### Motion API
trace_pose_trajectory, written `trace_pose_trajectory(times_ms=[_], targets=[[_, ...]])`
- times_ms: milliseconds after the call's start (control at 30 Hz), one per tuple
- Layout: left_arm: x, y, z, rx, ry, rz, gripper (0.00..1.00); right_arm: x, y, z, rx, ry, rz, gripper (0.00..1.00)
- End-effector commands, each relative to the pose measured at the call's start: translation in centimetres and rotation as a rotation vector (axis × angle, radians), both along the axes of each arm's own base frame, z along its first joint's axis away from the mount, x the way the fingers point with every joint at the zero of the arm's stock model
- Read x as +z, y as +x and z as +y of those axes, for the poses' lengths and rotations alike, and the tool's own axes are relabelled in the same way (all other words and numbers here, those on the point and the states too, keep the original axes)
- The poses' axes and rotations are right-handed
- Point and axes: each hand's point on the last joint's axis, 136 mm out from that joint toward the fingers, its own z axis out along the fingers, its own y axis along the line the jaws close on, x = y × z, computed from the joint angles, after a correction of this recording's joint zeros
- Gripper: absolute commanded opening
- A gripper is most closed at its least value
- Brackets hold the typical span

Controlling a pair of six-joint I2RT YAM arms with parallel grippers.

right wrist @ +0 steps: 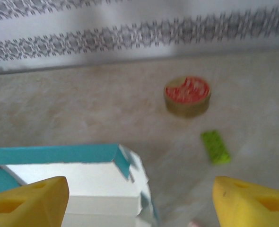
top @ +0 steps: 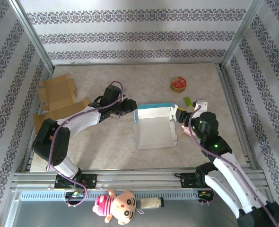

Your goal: Fold the paper box

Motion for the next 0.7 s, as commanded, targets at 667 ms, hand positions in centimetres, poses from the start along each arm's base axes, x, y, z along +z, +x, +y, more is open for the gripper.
trace_pose_trajectory(times_ms=[667], targets=[[1.1, -0.6, -0.9, -0.034, 0.049, -0.042, 0.29, -8.5, 7.5, -1.9, 0.594, -0.638, 0.163, 0.58]])
